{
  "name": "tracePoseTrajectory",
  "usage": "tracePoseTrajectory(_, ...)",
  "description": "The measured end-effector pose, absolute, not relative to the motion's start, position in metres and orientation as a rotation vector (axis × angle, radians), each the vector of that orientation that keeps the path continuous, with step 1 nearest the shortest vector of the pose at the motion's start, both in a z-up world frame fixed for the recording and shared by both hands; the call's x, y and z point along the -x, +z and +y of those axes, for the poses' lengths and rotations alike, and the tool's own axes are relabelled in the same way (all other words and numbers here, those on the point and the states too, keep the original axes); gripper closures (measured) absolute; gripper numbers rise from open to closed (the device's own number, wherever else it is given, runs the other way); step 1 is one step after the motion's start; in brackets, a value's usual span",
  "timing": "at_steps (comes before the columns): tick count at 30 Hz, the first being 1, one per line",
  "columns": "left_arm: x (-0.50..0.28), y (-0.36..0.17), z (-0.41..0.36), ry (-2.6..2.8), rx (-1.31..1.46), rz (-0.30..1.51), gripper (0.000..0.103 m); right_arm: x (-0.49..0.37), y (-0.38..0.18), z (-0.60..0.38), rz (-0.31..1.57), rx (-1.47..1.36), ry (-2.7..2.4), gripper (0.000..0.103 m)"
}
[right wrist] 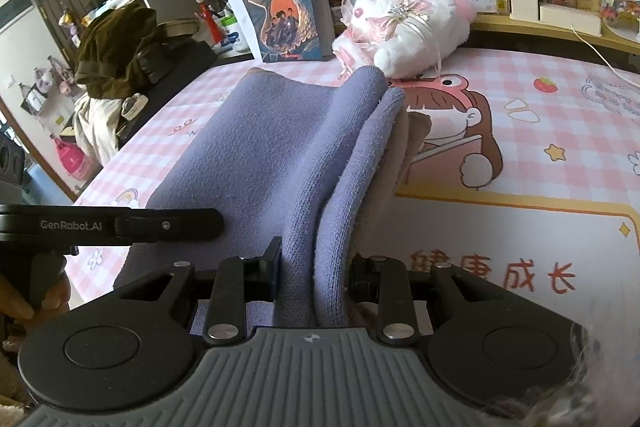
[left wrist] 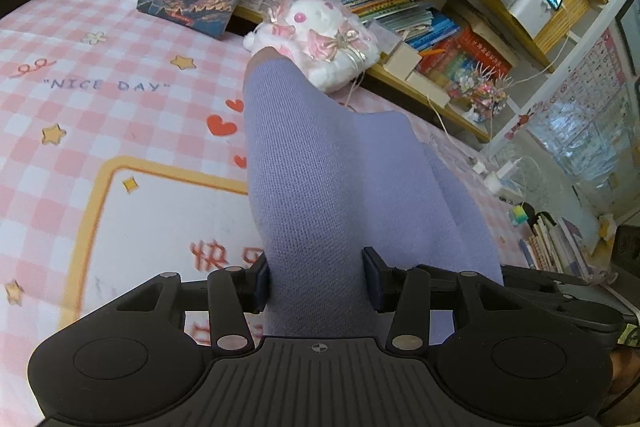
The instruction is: Fold clothes
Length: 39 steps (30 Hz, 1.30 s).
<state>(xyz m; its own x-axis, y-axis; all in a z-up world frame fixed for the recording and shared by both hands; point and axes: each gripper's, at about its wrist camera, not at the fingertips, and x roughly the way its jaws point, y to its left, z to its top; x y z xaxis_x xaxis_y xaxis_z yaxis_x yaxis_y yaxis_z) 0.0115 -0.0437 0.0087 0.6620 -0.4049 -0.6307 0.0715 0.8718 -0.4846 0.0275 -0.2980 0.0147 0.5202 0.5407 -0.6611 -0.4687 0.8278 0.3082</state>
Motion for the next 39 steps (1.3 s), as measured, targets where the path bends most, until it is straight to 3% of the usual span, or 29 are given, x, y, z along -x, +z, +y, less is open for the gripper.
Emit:
tracePoseTrajectory(22,-0.075,0.010,0.068,-0.378,0.425,0.797,0.059,-0.068,0.020,-0.183,0.774,-0.073,0.521,0.076)
tracePoseTrajectory(39,-0.166,-0.010,0.101,-0.303,0.466,0.789,0.059,-0.175,0.006,-0.139,0.759,-0.024,0.553,0.076)
